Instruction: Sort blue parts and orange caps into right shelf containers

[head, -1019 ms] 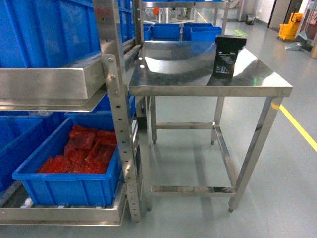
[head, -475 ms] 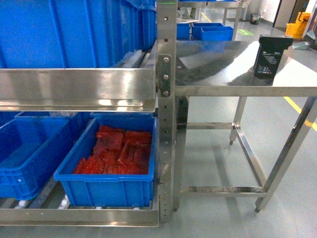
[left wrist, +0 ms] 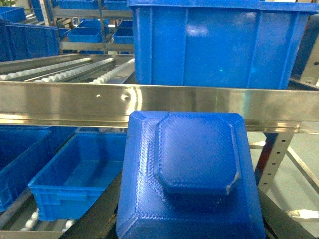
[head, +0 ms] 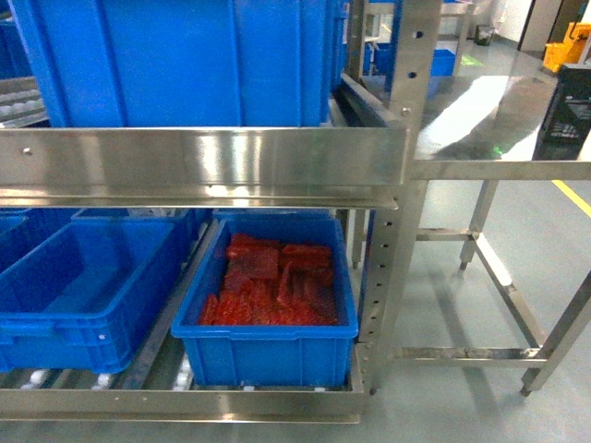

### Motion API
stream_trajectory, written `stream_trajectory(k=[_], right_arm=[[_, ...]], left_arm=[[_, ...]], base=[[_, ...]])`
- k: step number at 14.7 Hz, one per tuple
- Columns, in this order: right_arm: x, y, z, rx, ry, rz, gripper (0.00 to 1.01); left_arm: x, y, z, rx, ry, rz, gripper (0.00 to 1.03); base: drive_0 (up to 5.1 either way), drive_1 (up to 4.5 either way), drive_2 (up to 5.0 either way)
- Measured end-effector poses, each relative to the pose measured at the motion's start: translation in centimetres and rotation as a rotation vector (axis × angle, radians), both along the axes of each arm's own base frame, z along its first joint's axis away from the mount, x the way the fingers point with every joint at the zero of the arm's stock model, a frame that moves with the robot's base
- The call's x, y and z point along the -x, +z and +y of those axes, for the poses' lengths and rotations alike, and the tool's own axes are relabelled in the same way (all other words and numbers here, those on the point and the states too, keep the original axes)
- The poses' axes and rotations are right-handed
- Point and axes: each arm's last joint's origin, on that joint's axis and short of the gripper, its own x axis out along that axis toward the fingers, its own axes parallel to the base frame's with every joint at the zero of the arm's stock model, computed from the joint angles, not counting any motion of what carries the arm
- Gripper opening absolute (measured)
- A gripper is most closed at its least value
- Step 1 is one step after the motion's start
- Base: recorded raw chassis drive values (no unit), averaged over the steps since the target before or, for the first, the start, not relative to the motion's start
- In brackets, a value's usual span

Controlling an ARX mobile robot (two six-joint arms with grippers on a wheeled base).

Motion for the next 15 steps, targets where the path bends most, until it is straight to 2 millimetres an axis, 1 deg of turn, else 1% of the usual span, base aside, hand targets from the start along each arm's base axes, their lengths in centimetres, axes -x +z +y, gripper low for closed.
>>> stream_trajectory(k=[15], right_arm=[[0.00,0.00,0.00,0.000,0.000,0.000,0.40]], left_arm=[[0.00,-0.01,0.00,0.000,0.000,0.001,0.43]], base=[[-5.0,2.34,2.3]])
